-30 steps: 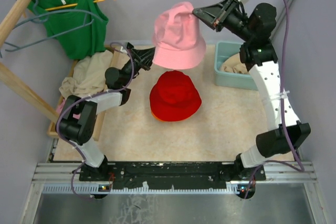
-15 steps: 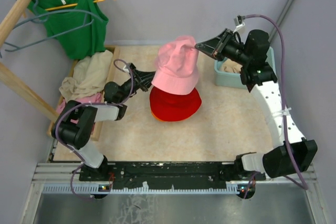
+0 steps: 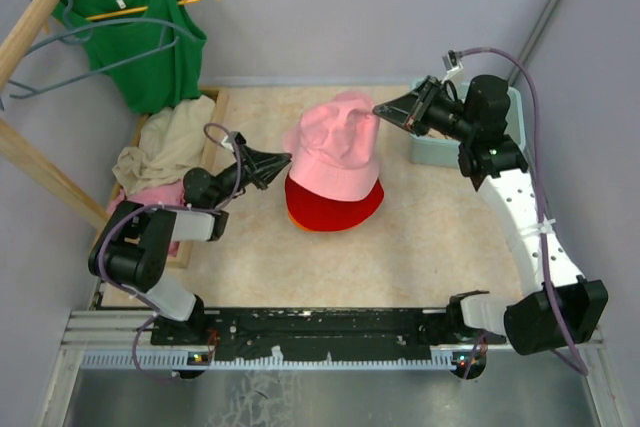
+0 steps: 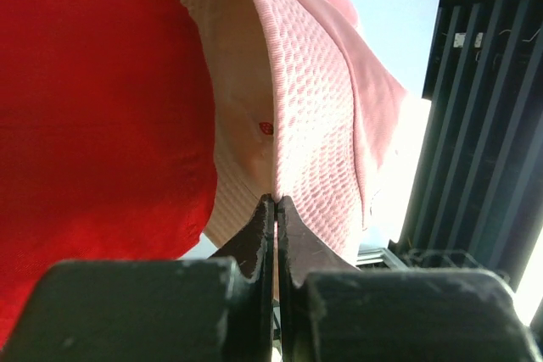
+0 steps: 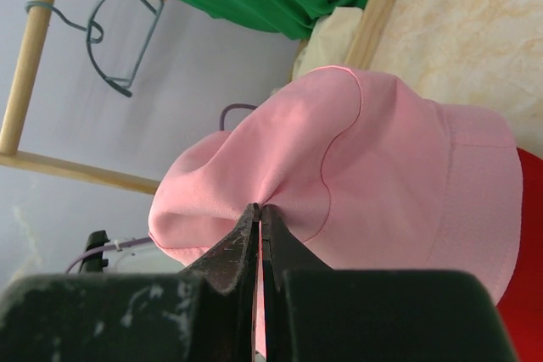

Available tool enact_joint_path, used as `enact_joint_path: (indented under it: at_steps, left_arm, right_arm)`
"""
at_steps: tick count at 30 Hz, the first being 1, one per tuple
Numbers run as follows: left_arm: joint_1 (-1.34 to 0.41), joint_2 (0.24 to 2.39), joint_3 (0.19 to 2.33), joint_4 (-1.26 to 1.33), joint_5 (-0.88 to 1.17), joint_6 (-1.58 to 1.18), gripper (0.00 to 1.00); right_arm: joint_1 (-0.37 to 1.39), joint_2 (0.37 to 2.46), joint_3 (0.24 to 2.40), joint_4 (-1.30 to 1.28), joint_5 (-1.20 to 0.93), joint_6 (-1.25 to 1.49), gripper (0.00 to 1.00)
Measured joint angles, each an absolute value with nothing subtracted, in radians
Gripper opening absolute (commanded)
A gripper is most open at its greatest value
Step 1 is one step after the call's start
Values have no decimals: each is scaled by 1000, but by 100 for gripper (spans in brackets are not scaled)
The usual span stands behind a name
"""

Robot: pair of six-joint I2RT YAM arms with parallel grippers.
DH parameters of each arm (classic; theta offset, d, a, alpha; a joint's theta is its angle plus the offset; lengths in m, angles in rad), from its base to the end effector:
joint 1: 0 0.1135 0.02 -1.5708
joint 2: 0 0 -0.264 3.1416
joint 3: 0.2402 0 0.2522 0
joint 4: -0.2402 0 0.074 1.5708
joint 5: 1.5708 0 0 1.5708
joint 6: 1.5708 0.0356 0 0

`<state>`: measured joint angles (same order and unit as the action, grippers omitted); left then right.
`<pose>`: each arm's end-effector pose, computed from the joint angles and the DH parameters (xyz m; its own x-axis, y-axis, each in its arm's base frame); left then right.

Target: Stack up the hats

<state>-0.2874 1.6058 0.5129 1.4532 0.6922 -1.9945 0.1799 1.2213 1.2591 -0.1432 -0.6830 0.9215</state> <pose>0.2717 -0.1040 0.2232 -0.8600 -0.4776 0.1796 -0.0170 -0.3250 -0.9456 0.2647 0.0710 0.4201 -0.6650 0.5070 -0.5484 -0.3748 0.4085 0.8322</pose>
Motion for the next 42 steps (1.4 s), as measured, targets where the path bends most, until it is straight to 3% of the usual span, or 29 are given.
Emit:
enact_joint_path:
  at_steps: [29,31,34,37,40,42]
  left_arm:
    - [-165,1781,318,1532,900,-1950,0]
    - [-159,1783,318,1534,912,-1943,0]
    - [-150,1797,314,1534,928,-1933,0]
    - [-148,1813,305,1534,936,-1925,0]
    - [-148,1821,297,1534,942,-1915,0]
    - [-148,1824,296,1534,946,-1913,0]
  right_arm:
    - [312,1205,1085,-187,-660,818,0]
    - [312,1205,1079,-201,-657,805,20]
    - [312,1204,1079,-236,-648,780,40]
    - [313,1191,1082,-307,-594,724,48]
    - [309,1169,1092,-410,-494,648,45]
    - [295,1147,1094,-468,-413,607,26]
